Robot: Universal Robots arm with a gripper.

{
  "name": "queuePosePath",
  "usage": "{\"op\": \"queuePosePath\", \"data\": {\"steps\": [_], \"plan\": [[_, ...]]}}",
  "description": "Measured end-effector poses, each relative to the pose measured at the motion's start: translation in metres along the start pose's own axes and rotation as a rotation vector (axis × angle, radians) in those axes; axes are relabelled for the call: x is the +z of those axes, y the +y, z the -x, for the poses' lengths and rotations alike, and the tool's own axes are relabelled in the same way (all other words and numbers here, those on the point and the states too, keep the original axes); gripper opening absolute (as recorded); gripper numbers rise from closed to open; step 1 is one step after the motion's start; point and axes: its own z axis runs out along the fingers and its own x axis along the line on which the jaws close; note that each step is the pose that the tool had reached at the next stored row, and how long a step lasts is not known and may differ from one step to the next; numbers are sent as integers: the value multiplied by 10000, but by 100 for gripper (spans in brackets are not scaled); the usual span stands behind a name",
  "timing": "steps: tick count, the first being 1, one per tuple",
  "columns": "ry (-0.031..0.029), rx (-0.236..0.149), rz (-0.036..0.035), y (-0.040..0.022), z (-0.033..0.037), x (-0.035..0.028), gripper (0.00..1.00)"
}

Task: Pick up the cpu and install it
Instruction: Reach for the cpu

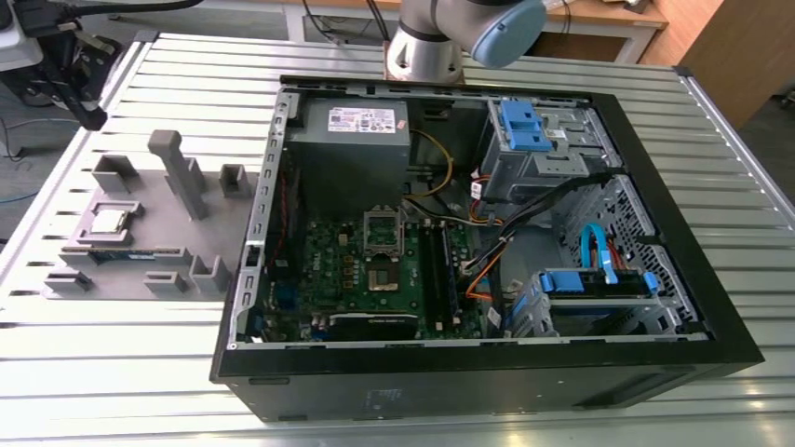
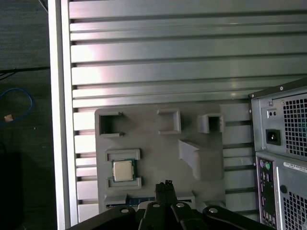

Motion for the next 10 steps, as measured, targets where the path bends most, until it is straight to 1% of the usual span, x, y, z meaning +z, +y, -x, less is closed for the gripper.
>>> {"op": "queuePosePath", "data": {"steps": [10], "plan": [[0,0,0,-10,-50,13,11]]}}
